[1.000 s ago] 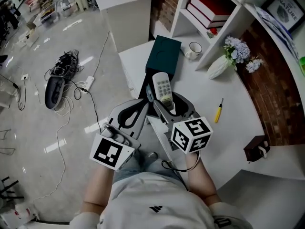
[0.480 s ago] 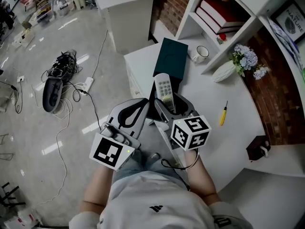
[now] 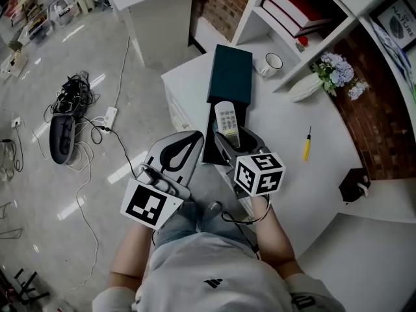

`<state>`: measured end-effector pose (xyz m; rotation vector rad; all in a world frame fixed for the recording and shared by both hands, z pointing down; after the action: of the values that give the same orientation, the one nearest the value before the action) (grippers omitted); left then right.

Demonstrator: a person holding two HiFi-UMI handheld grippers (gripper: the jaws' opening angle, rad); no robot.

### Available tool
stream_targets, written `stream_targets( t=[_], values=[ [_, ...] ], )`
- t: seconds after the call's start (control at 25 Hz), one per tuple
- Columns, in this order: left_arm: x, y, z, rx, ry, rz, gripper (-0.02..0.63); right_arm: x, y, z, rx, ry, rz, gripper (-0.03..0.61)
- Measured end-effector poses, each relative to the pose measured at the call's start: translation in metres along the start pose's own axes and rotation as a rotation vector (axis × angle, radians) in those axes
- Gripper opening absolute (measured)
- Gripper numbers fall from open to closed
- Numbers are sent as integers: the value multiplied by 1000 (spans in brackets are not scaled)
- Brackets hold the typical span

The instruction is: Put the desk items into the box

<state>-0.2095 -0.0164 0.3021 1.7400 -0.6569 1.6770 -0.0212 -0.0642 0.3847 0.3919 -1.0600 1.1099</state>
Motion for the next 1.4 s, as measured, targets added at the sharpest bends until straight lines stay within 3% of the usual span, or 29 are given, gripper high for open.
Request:
stream_targets(
  t=[0.52, 1.4],
  values=[
    [16, 26, 18, 80, 30, -43, 12, 32, -19, 29, 103, 121, 58, 264],
    [31, 76, 60, 122, 74, -79, 12, 42, -53, 85, 202, 294, 116, 265]
  ],
)
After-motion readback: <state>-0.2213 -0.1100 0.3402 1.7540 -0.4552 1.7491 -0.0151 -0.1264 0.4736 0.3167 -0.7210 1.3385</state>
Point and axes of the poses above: the fingertips, and each gripper's own axes: z forward along the fingers, y to its left, x out of its underside, the point moved 9 cm from there along -z, backward along the fingers, and after that the axes turned 1 degree about -y, right-handed, at the moved point
